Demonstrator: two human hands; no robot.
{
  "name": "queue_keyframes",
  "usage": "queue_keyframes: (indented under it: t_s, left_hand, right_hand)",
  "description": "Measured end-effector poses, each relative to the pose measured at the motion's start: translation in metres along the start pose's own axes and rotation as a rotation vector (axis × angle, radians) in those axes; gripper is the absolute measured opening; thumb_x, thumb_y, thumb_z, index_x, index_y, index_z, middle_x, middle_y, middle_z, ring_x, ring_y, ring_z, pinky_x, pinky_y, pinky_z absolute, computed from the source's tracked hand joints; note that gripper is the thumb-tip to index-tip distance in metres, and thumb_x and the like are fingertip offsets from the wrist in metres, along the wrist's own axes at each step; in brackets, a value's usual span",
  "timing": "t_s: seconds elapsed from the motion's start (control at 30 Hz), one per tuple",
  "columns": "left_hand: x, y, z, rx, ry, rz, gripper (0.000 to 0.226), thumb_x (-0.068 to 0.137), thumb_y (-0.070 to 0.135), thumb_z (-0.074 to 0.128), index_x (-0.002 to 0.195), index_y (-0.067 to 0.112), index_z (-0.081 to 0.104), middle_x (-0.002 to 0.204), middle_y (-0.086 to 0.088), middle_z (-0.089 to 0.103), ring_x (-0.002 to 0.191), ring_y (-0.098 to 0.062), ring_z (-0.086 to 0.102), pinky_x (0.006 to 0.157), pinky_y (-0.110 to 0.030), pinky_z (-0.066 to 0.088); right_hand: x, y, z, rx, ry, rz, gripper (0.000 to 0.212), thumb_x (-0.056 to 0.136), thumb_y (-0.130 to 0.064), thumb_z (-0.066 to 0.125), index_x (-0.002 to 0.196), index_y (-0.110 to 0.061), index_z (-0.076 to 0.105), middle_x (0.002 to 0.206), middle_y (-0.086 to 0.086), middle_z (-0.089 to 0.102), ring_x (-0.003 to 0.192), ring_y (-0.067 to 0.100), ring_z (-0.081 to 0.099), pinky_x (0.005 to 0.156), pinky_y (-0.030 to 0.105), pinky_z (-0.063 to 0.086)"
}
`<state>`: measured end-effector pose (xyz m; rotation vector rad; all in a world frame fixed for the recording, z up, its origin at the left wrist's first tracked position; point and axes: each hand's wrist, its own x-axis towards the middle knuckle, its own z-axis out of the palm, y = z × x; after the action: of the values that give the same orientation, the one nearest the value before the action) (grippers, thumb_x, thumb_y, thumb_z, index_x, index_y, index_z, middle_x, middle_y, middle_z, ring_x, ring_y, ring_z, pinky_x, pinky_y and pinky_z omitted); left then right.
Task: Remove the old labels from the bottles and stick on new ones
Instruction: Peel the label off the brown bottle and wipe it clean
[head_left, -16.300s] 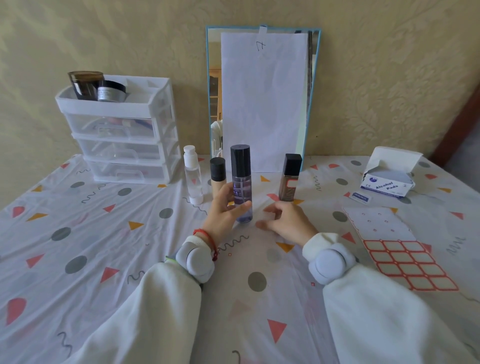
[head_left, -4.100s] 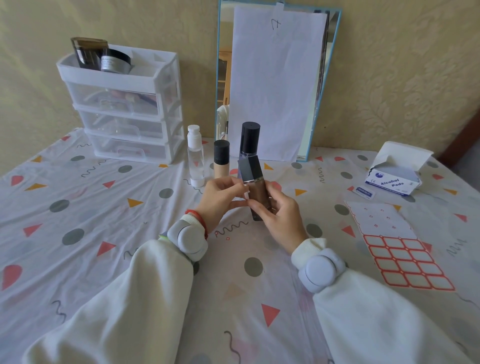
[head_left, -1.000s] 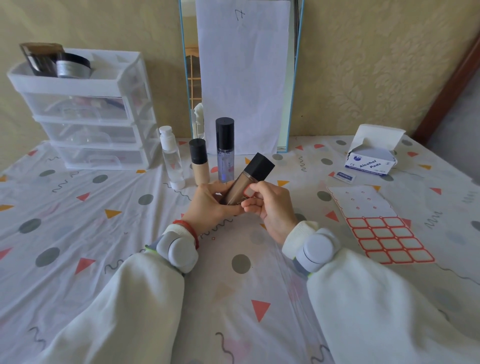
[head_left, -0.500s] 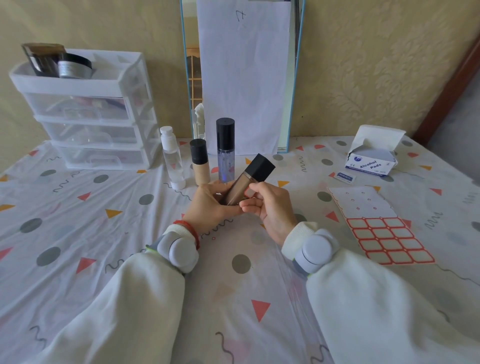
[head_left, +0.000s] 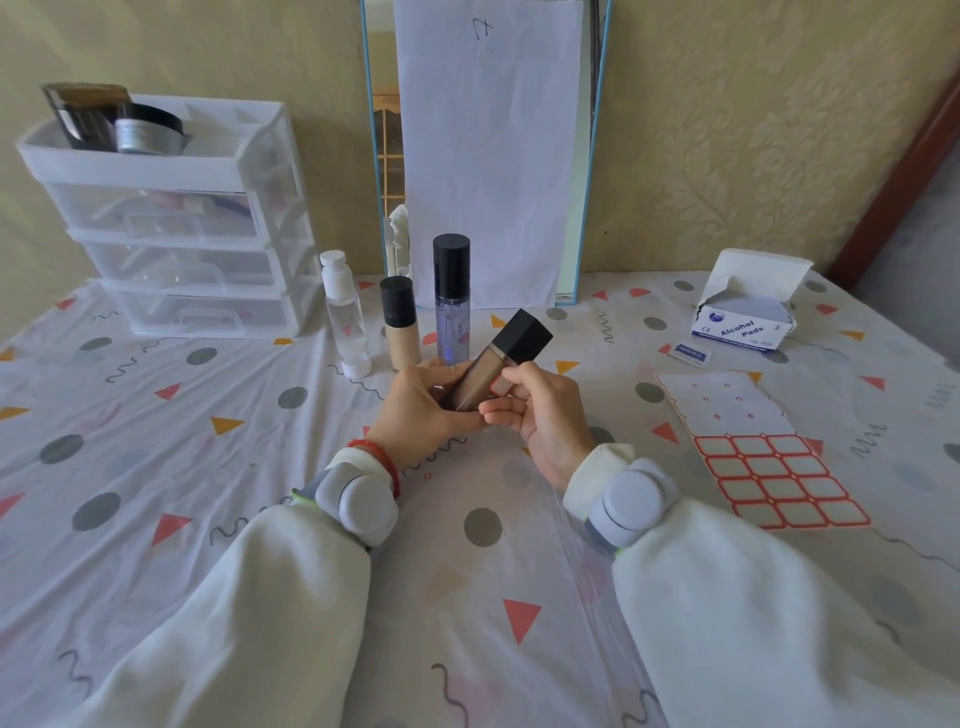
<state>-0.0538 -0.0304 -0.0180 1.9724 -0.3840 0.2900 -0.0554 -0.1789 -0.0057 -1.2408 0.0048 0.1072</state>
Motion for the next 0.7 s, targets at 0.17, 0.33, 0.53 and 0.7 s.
queue_keyframes:
  t_s: [0.17,0.33,0.53,0.7]
  left_hand:
    - [0.0005,-0.0008,0.0008,0.027,-0.003,0.011,0.042,0.069,0.015,0.084,0.104,0.034,0.070,0.089,-0.006,0.061,0.076,-0.011,0.056,0.068,-0.017,0.049]
    - [0.0006,-0.0013,0.0018,0.081,-0.002,0.018,0.041,0.070,0.017,0.083,0.107,0.027,0.071,0.084,-0.003,0.057,0.071,-0.010,0.053,0.064,-0.014,0.047]
    - [0.0004,-0.0016,0.0007,0.069,0.027,0.017,0.039,0.070,0.013,0.084,0.105,0.026,0.072,0.077,0.009,0.051,0.065,0.005,0.051,0.060,-0.006,0.041]
    - [0.0007,-0.0013,0.0004,0.114,0.014,0.013,0.042,0.071,0.016,0.083,0.111,0.019,0.071,0.083,0.005,0.056,0.068,-0.004,0.053,0.063,-0.008,0.044]
  right_hand:
    - [-0.0003,0.0018,0.0001,-0.103,0.028,-0.024,0.017,0.091,-0.007,0.054,0.080,-0.001,0.066,0.060,0.001,0.066,0.055,0.015,0.066,0.052,0.020,0.052]
    - [0.0003,0.0005,0.0003,-0.114,0.050,-0.023,0.021,0.089,-0.002,0.051,0.072,-0.002,0.063,0.054,0.000,0.064,0.052,0.014,0.065,0.050,0.019,0.051]
    - [-0.0008,0.0006,-0.0007,-0.037,-0.012,-0.031,0.022,0.090,0.000,0.048,0.074,0.000,0.063,0.059,0.004,0.066,0.057,0.019,0.068,0.052,0.021,0.053]
    - [-0.0007,0.0021,-0.0011,-0.085,-0.006,-0.031,0.021,0.092,-0.011,0.052,0.078,-0.005,0.067,0.063,0.005,0.068,0.060,0.018,0.069,0.054,0.021,0.054]
